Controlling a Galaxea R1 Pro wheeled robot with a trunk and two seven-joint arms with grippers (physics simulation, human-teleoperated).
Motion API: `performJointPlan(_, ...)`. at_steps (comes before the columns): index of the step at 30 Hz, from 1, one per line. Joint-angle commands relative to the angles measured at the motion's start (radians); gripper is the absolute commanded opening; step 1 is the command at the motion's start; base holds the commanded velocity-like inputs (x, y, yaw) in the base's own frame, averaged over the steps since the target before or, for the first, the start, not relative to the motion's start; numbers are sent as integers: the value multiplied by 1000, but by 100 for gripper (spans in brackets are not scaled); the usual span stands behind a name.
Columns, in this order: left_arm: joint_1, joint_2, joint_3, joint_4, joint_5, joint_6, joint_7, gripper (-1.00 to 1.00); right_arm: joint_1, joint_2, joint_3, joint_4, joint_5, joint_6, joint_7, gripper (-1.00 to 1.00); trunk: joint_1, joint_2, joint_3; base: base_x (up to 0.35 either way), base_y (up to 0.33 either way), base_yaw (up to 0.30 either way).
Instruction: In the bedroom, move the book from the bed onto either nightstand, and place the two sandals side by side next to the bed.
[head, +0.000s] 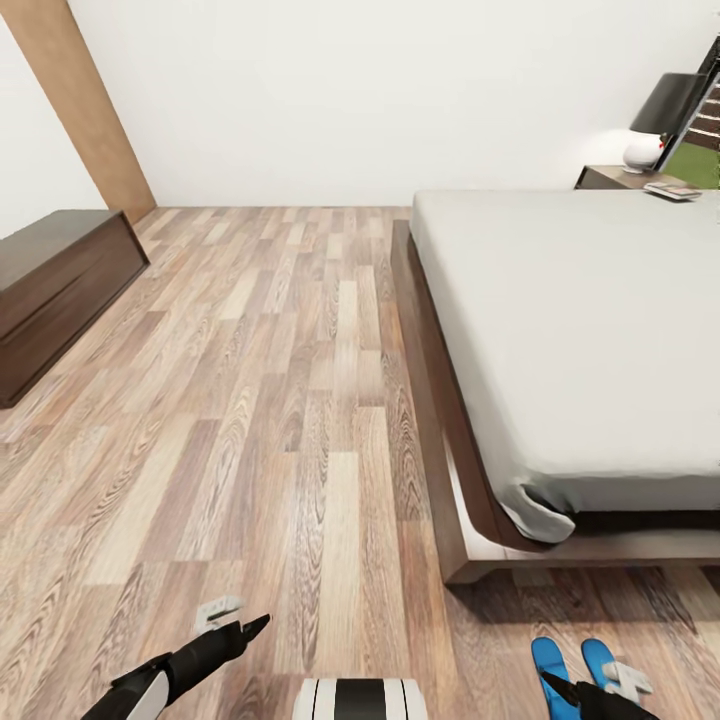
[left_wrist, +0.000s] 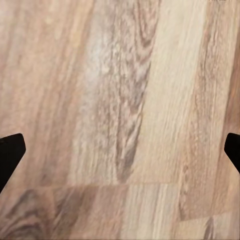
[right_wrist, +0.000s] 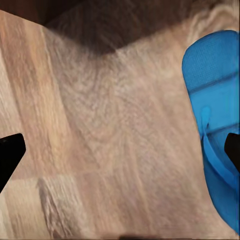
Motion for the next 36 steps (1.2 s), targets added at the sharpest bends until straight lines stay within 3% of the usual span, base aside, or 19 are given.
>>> performJointPlan(1, 0, -6, -6, 3, 5, -1, 8, 100, 0, 9, -6, 8, 1, 5, -36, 100, -1, 0, 3, 0, 0, 0)
performJointPlan(5, 0, -28, -40, 8, -18, -19, 44, 100, 0, 36, -3, 19, 5, 1, -116, 100, -2, 1, 19, 0, 0, 0)
performJointPlan(9, 0, -50, -54, 19, -35, -25, 73, 100, 0, 47, -1, 23, 7, 0, -144, 100, -4, 2, 34, 0, 0, 0)
performJointPlan(23, 0, -81, -59, 54, -44, -73, 90, 100, 0, 47, 1, 21, 8, -1, -184, 100, -10, 5, 88, 0, 0, 0)
performJointPlan(25, 0, -81, -59, 55, -45, -74, 90, 100, -1, 47, 2, 21, 8, -1, -172, 100, -11, 6, 96, 0, 0, 0)
performJointPlan(31, 0, -81, -59, 55, -45, -75, 90, 100, 0, 47, 2, 19, 10, -1, 8, 100, -14, 7, 119, 0, 0, 0)
performJointPlan(36, 0, -81, -59, 55, -45, -75, 90, 100, -1, 48, 2, 20, 11, -2, 35, 100, -16, 8, 139, 0, 0, 0)
